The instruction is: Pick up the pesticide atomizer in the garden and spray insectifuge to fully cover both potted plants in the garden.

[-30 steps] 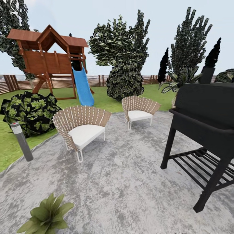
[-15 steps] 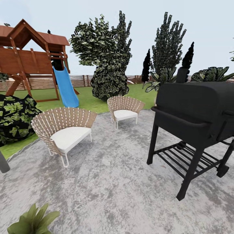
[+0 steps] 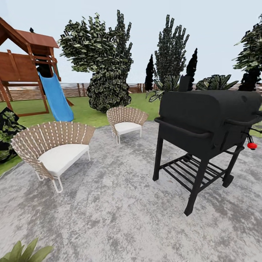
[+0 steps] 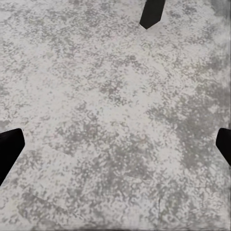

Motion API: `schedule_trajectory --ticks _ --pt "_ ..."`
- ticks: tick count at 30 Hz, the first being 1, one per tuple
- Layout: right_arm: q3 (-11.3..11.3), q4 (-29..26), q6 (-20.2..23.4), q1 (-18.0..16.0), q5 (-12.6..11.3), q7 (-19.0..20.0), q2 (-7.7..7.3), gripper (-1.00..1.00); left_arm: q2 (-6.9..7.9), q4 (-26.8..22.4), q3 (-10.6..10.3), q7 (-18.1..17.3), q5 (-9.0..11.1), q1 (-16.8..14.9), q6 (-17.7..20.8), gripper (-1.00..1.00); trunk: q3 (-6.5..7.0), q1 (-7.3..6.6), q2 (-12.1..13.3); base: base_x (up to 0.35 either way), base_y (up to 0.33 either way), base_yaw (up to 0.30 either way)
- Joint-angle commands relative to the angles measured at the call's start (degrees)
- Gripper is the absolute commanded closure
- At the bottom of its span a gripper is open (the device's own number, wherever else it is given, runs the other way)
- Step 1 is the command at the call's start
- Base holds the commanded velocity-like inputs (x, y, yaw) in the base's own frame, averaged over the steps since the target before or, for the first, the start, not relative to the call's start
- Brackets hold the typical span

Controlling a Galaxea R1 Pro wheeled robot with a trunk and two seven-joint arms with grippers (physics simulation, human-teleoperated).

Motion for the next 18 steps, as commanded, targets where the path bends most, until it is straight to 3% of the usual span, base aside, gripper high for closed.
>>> schedule_trajectory --ticks 1,18 --pt "-0.06 0.0 -0.12 -0.01 0.0 0.03 0.01 -1.0 -0.01 0.04 0.14 0.01 -0.02 -0.03 -0.19 -1.0 -0.05 0.0 -0.03 0.0 0.0 -0.291" --pt "-0.06 0.09 -0.12 -0.01 0.0 0.03 0.01 -1.0 -0.01 0.04 0.14 0.01 -0.02 -0.03 -0.19 -1.0 -0.05 0.0 -0.03 0.0 0.0 -0.298"
